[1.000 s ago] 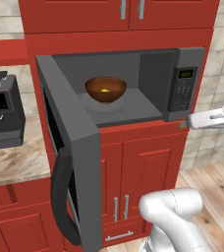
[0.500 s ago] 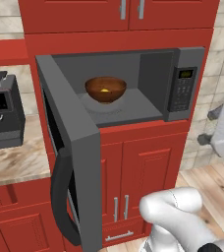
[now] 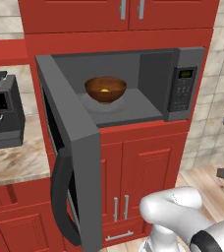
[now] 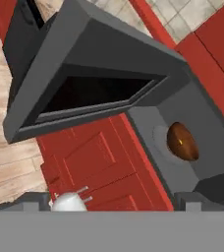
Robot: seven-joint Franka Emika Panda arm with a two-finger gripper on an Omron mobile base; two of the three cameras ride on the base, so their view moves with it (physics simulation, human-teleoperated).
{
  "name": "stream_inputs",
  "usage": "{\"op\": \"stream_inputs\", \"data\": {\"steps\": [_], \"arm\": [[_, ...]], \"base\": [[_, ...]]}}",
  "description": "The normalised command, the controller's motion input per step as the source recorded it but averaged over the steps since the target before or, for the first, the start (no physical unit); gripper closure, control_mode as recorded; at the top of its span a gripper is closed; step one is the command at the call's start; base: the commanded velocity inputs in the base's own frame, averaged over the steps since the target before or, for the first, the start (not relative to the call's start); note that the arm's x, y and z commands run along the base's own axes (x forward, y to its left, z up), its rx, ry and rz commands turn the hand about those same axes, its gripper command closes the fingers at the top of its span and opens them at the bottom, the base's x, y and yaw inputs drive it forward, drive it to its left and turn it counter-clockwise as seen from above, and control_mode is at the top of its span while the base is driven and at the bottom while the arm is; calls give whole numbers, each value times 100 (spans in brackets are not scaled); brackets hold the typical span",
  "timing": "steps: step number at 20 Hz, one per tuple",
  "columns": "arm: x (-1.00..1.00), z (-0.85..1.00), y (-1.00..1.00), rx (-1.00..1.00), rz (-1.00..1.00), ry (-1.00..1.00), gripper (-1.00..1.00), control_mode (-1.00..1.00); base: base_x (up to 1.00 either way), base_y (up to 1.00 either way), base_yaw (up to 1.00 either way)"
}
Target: Pick the lemon from the sink and place it in the bowl. Then pick the bowl and place it in the microwave. Then close the microwave door and press the start button.
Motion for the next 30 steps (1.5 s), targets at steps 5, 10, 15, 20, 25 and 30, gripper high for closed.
{"op": "stream_inputs", "data": {"steps": [5, 10, 15, 20, 25, 30], "arm": [[-21, -1, 75, -40, 0, -44, -100, -100], [-23, 0, 66, -34, 0, -35, -100, -100], [-13, -26, 88, -37, 0, -26, -100, -100], [5, -72, 100, -42, 0, -15, -100, -100], [21, -88, 100, -39, 0, -11, -100, -100], [87, -100, 99, -35, -1, 0, -100, -100]], "base": [[0, 0, 0], [0, 0, 0], [0, 0, 0], [0, 0, 0], [0, 0, 0], [0, 0, 0]]}}
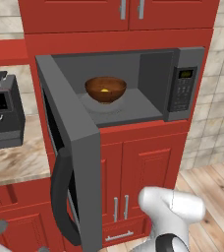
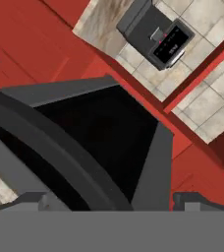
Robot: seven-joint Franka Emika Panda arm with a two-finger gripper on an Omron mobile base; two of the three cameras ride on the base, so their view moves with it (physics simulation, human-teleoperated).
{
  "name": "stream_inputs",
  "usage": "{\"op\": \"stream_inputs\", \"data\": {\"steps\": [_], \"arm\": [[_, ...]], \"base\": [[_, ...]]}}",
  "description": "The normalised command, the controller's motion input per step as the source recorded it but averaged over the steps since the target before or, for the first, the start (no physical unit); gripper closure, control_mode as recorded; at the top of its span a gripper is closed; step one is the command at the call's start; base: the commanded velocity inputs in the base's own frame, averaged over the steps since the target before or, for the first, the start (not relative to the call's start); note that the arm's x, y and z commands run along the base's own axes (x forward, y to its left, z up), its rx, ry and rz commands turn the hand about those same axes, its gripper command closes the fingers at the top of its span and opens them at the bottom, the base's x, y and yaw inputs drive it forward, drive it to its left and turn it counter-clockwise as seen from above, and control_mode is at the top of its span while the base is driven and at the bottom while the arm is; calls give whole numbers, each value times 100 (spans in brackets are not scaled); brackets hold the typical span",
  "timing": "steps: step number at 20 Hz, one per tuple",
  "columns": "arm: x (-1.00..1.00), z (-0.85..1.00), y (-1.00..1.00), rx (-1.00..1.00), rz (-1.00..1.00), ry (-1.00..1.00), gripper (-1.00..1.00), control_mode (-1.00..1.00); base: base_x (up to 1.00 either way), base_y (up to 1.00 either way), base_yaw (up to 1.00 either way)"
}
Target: Pick the lemon from the sink and place it in the bowl. Then pick the bowl and place it in the microwave. Then close the microwave door and press the start button.
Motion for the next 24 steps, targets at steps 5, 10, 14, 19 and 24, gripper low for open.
{"op": "stream_inputs", "data": {"steps": [5, 10, 14, 19, 24], "arm": [[100, -99, 79, -27, -4, 0, -100, -100], [100, -72, 27, -14, -7, 0, -100, -100], [100, -46, -1, -4, -10, 0, -100, -100], [100, -25, -22, 0, -9, 0, -100, -100], [100, -1, -58, 0, -6, 0, -100, -100]], "base": [[0, 0, 0], [0, 0, 0], [0, 0, 0], [0, 0, 0], [0, 0, 0]]}}
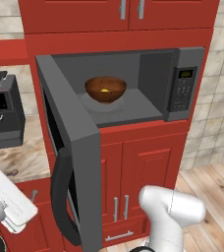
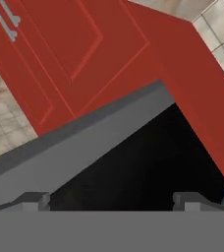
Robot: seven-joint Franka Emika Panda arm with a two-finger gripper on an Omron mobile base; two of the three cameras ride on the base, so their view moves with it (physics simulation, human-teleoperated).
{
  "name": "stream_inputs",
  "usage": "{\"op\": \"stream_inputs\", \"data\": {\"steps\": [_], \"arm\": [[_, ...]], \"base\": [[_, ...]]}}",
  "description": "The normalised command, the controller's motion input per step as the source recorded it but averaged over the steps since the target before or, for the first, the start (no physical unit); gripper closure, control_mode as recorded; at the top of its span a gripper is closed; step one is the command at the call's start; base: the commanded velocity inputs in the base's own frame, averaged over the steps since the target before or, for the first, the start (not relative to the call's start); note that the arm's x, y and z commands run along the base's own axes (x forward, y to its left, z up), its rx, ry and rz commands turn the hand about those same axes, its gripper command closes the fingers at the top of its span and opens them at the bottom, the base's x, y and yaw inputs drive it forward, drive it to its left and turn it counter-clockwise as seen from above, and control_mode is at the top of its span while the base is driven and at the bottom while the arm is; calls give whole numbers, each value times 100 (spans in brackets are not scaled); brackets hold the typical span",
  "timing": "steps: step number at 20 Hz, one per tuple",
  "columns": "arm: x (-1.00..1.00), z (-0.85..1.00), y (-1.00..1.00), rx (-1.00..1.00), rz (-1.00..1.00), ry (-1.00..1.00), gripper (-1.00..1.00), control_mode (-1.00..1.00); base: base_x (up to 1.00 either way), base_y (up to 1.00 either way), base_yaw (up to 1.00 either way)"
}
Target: Pick the lemon from the sink and place it in the bowl. Then pick the bowl and place it in the microwave. Then close the microwave door and press the start button.
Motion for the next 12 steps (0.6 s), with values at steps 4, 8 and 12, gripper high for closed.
{"op": "stream_inputs", "data": {"steps": [4, 8, 12], "arm": [[100, 0, -69, 0, -2, 0, -100, -100], [93, 0, -72, 0, 0, 0, -100, -100], [79, 0, -71, 0, 0, -2, -100, -100]], "base": [[0, 0, 0], [0, 0, 0], [0, 0, 0]]}}
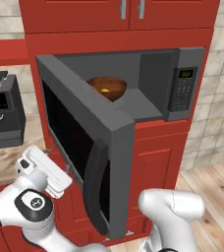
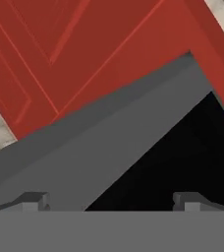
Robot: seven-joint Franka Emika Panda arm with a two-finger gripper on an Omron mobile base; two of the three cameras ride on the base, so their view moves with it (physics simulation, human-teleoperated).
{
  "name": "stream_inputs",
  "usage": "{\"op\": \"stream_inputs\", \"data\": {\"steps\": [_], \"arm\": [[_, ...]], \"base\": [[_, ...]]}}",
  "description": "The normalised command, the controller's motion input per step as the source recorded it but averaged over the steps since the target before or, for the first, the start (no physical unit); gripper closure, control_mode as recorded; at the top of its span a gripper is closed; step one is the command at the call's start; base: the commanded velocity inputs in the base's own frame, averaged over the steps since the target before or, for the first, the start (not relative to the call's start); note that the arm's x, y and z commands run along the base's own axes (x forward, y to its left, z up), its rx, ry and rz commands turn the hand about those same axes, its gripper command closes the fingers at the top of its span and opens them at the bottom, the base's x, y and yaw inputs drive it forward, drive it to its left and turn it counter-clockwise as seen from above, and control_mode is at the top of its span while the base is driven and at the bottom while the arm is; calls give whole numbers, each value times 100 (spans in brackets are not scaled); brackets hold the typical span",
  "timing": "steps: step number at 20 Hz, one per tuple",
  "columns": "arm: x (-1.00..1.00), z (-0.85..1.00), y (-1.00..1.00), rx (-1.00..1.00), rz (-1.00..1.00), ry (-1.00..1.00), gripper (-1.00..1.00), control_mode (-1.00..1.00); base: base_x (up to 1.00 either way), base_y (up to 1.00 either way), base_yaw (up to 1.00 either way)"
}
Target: Pick the lemon from the sink and place it in the bowl. Then pick the bowl and place it in the microwave. Then close the microwave door and press the start button.
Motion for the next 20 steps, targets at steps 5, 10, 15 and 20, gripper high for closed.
{"op": "stream_inputs", "data": {"steps": [5, 10, 15, 20], "arm": [[57, 0, -76, 0, 0, -9, -100, -100], [49, 0, -60, 0, 0, -9, -100, -100], [55, 0, -43, 0, -1, -7, -100, -100], [82, 0, -32, 0, -1, -2, -100, -100]], "base": [[0, 0, 0], [0, 0, 0], [0, 0, 0], [0, 0, 0]]}}
